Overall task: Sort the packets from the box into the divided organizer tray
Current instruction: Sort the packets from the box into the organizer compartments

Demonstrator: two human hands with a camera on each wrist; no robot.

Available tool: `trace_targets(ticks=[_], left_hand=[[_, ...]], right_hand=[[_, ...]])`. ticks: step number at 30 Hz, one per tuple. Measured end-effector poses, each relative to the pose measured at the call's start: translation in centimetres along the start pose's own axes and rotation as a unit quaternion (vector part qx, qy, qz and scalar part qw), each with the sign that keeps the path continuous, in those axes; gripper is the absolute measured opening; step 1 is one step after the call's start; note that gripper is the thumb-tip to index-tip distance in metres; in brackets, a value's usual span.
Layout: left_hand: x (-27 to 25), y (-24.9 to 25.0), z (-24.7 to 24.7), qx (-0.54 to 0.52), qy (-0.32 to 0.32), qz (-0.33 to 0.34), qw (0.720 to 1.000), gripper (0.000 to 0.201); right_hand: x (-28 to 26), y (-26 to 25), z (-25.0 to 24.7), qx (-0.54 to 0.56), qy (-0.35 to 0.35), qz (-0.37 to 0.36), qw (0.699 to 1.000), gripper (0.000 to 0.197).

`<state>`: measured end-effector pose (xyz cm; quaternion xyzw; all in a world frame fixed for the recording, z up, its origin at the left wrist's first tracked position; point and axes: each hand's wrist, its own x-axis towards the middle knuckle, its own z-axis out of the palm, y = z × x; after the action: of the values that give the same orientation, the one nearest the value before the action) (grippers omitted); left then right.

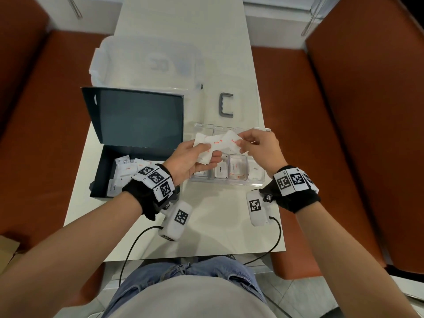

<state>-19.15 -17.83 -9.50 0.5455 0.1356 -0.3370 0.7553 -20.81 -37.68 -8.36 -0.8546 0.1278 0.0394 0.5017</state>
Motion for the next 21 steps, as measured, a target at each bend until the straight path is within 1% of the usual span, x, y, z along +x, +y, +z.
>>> trace_targets(ticks=[4, 9, 12, 15, 17, 21], left_hand=[[-0.04, 0.08, -0.15, 0.009, 0.012, 0.009, 1.0, 0.011], [-0.09, 0.16, -0.03, 0.024, 0.013, 0.01, 1.0, 0.009], [-0.05, 0.25, -0.05, 0.046, -0.003, 0.004, 0.999, 0.01], [-0.02, 0.31, 0.04, 0.078, -0.032, -0.002, 0.996, 0.012], [-0.07, 0.35, 0.05, 0.093, -0.053, -0.007, 0.994, 0.011], [-0.18, 0.4, -0.12, 0.104, -0.087, -0.004, 0.991, 0.014]], right_hand=[[0.06, 0.33, -0.34, 0.035, 0.01, 0.014, 0.999, 0.01], [0.01, 0.26, -0.26, 0.037, -0.015, -0.011, 0.999, 0.017], [-0.06, 0.1, -0.12, 0.013, -0.048, -0.021, 0.999, 0.019], [0.06, -0.06, 0.1, 0.003, -0.067, -0.012, 0.998, 0.023], [0.15, -0.18, 0.26, -0.009, -0.073, -0.013, 0.997, 0.021], [0.32, -0.1, 0.56, -0.009, -0.059, -0.018, 0.998, 0.006]])
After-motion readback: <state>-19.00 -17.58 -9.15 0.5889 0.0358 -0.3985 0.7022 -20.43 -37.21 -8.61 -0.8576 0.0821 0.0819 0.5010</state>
